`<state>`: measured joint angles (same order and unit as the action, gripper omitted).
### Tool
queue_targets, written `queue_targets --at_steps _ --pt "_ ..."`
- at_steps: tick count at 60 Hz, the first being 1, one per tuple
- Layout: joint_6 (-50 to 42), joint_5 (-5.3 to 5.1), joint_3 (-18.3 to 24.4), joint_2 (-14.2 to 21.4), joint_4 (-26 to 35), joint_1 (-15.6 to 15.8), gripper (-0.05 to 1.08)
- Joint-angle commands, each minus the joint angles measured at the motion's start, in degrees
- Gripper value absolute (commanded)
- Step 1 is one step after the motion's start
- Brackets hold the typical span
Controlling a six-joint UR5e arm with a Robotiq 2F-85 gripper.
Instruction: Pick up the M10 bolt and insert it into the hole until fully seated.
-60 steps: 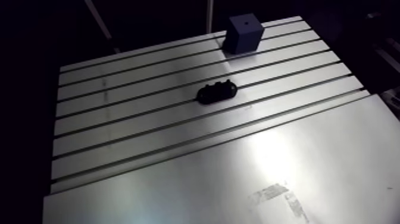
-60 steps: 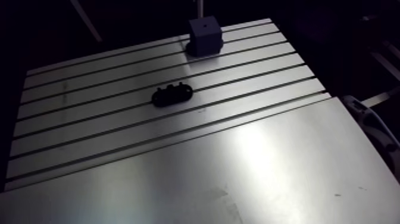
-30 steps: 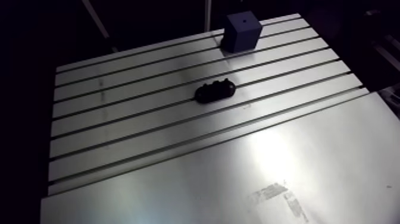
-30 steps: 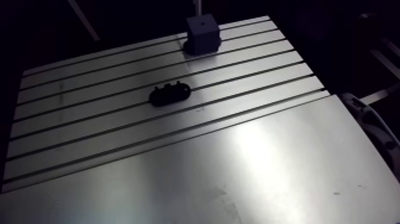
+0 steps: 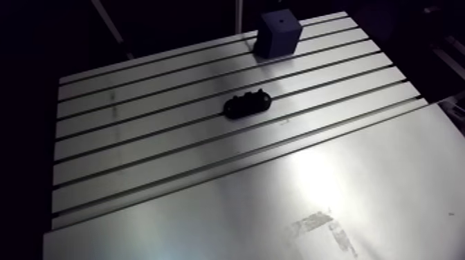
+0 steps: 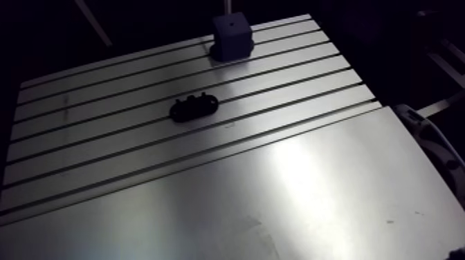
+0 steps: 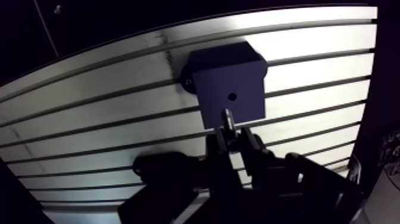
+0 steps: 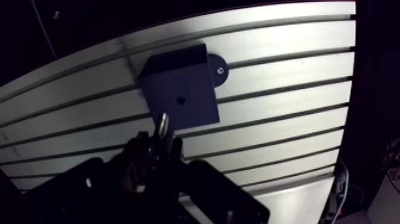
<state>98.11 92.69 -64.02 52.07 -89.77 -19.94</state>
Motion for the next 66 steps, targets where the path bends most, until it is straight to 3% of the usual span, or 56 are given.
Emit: queue_targets --at_steps 1,66 --pt "0.1 -0.18 -0.7 -0.1 -2.2 -0.5 1.08" --pt "0.1 -0.35 -1.7 -0.5 -1.7 -1.0 1.08"
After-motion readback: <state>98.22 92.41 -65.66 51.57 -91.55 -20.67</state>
